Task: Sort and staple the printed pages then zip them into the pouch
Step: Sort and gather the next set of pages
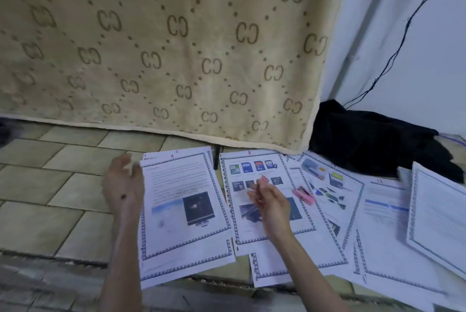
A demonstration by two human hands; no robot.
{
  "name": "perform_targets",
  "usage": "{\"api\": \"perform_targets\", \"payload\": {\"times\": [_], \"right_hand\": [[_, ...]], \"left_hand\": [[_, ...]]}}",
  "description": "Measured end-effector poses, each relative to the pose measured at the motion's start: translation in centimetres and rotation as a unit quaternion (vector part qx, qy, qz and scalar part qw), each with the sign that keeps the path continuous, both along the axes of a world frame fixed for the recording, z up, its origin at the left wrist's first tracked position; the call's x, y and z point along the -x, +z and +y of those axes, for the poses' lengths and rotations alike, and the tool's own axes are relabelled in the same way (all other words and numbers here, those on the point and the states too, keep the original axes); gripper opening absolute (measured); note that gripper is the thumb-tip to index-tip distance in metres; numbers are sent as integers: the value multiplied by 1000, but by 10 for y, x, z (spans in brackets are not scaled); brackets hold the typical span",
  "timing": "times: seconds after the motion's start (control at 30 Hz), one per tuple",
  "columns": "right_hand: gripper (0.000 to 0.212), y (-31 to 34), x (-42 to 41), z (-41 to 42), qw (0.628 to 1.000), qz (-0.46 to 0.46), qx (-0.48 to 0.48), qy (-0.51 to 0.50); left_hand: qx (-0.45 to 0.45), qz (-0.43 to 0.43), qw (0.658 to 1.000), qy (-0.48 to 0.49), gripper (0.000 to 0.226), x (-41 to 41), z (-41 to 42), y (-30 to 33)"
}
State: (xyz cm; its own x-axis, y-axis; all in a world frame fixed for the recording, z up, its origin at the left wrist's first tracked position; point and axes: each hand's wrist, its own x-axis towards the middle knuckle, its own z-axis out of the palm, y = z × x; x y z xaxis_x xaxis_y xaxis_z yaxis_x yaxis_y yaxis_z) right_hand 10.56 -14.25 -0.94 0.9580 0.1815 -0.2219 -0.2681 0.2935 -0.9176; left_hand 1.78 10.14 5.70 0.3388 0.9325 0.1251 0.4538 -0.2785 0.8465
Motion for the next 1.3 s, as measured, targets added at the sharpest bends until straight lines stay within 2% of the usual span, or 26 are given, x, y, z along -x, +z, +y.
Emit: {"api": "perform_targets", "payload": {"times": [0.03,0.07,0.1,0.13,0.17,0.2,0.27,0.33,0.4,0.47,0.6,0.67,0.77,0.93,0.97,1.03,1.1,1.13,1.23,1.3], "right_hand": [[13,2,-10,-9,992,-62,106,-30],[14,1,-19,-20,964,-128,227,-54],[17,-4,-30,-30,914,-190,350,-73],[24,-12,-41,-41,851,-239,461,-75],[33,-21,-51,-52,793,-262,546,-59],[39,-27,-60,-62,752,-256,607,-25],[32,-33,-69,-76,719,-206,662,47],[15,-37,-72,-84,731,-219,644,51],[17,-46,-74,-93,756,-240,609,25],[29,-54,-77,-103,771,-253,584,18],[31,-47,-76,-121,789,-201,577,-66],[33,-43,-77,-133,779,-169,595,-108],[33,-47,-78,-148,750,-141,639,-96],[32,-56,-69,-149,755,-160,625,-118],[33,-57,-69,-149,760,-168,614,-128],[34,-56,-68,-148,768,-174,600,-144],[31,-53,-65,-146,760,-190,599,-167],[28,-52,-63,-144,751,-207,601,-176],[25,-49,-60,-139,733,-265,611,-139],[25,-44,-59,-133,739,-267,615,-62]], "left_hand": [[-23,-6,996,-87,30,-12,-15,-3],[-31,2,981,-193,31,-25,-37,-8],[-24,27,950,-309,35,-36,-63,-15],[-18,67,906,-418,41,-45,-90,-23],[-22,115,855,-506,50,-53,-116,-36],[-34,163,809,-564,60,-58,-138,-47],[-63,242,750,-613,76,-63,-166,-70],[-86,282,727,-620,84,-64,-174,-88],[-112,287,721,-621,81,-65,-176,-96],[-146,287,711,-625,70,-65,-175,-95],[-198,275,705,-623,44,-67,-173,-96],[-193,279,710,-617,47,-68,-174,-99],[-219,290,707,-607,69,-64,-182,-105],[-212,296,695,-621,96,-60,-190,-108],[-225,291,696,-616,97,-60,-189,-107],[-241,272,707,-607,84,-59,-188,-109],[-218,266,715,-609,64,-58,-189,-110],[-204,265,712,-617,62,-57,-191,-110],[-192,270,703,-629,74,-53,-197,-114],[-193,266,713,-619,76,-52,-198,-118]]}}
